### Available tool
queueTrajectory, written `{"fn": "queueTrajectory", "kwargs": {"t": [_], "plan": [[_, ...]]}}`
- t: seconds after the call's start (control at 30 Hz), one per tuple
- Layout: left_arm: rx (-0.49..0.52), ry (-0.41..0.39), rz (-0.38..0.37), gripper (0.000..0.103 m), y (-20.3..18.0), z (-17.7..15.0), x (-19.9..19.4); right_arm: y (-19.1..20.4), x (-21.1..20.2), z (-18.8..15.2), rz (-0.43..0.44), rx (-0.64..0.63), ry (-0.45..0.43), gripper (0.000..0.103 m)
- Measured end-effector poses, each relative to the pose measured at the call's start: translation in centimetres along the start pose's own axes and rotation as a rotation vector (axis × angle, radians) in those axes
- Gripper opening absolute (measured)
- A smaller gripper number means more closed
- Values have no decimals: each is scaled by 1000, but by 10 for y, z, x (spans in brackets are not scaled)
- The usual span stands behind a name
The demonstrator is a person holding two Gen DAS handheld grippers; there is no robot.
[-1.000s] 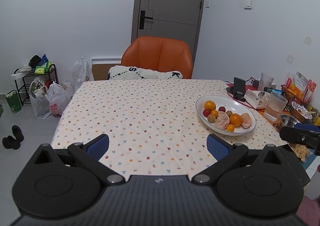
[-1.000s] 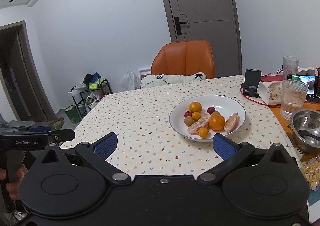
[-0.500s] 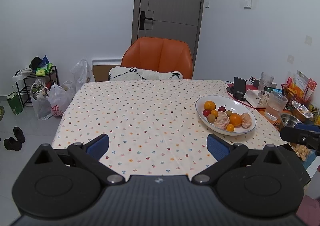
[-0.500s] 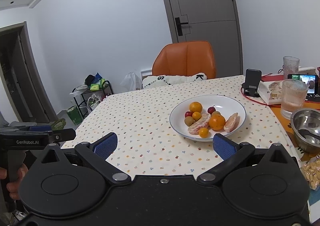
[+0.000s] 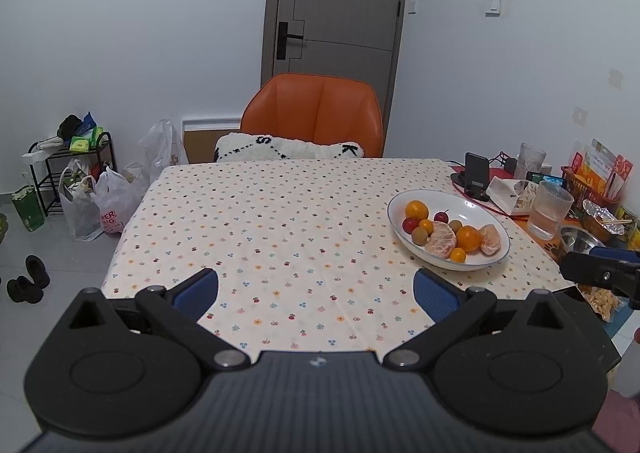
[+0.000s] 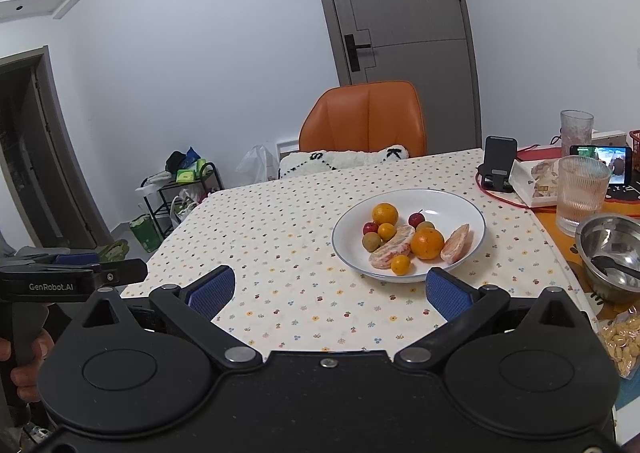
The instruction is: Organize fruits
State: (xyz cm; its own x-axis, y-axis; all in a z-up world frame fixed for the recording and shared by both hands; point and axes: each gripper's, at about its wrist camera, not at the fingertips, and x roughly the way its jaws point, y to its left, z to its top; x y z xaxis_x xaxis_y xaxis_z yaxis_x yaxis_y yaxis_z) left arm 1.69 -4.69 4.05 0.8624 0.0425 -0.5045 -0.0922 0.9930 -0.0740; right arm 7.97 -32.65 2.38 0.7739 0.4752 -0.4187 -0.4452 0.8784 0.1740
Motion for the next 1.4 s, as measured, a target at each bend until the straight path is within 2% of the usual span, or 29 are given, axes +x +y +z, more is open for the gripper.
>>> {"fn": "queueTrajectory", "kwargs": {"t": [0.93, 1.4], "plan": [[1, 1, 3, 103, 0, 2, -3, 1, 1, 2, 2, -1, -1, 103], [6, 23, -11, 103, -1, 7, 10, -5, 11, 3, -15, 19, 16, 103]]}}
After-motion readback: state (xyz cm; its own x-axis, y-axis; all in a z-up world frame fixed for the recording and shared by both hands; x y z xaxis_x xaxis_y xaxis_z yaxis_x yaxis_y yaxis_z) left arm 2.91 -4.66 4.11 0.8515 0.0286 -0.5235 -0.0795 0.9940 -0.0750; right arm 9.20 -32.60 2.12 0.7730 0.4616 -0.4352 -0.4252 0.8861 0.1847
